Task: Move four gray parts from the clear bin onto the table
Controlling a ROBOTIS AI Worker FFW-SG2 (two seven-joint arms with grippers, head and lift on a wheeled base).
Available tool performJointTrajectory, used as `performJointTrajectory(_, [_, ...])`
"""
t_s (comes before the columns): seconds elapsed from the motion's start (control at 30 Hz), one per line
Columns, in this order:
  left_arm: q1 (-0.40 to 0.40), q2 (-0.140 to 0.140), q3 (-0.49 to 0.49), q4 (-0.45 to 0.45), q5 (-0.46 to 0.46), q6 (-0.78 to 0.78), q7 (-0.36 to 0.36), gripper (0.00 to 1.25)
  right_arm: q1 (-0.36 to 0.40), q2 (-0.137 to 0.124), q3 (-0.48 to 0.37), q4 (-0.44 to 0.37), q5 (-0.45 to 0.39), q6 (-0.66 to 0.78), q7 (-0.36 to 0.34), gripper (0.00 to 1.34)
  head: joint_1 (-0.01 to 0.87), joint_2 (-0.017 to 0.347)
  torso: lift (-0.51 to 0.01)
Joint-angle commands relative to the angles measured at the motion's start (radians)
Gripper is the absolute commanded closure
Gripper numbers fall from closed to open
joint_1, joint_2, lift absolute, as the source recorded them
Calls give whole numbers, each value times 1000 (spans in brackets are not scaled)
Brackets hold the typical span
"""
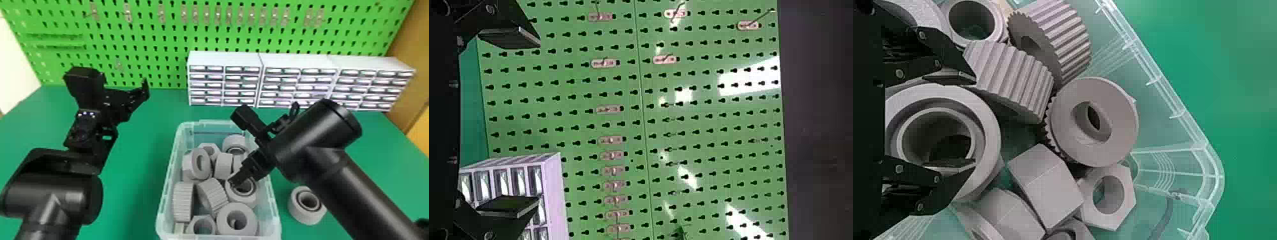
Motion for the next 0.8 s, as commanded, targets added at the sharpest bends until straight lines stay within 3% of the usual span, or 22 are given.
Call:
performJointTrajectory(0.0, [0,0,-2,0,0,0,0,168,0,0,0,0,2,2,0,650,678,34,-50])
performJointTrajectory(0.77, [1,0,-2,0,1,0,0,168,0,0,6,0,3,2,0,630,678,34,-50])
